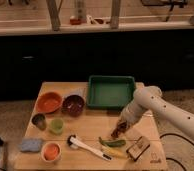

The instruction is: Place grapes in table surface

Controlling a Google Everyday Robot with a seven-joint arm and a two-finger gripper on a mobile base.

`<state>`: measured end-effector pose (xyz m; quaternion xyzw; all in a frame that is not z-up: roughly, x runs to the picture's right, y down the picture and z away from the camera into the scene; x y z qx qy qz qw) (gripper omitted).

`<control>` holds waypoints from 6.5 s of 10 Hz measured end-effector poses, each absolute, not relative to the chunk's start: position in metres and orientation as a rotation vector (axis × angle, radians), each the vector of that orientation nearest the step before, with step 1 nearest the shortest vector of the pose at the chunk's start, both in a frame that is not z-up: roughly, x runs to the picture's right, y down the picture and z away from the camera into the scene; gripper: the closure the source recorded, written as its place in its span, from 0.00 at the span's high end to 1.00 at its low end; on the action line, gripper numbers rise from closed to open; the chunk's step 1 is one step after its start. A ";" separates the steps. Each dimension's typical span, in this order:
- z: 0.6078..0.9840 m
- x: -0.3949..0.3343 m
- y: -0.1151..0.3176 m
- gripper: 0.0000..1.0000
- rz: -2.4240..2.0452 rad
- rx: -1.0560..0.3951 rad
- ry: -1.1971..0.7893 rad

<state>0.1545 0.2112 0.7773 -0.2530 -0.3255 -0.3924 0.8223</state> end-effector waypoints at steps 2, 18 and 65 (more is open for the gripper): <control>0.778 0.154 0.213 0.30 -0.832 -0.539 -0.694; 0.775 0.155 0.202 0.80 -0.845 -0.523 -0.664; 0.771 0.144 0.195 0.80 -0.866 -0.532 -0.641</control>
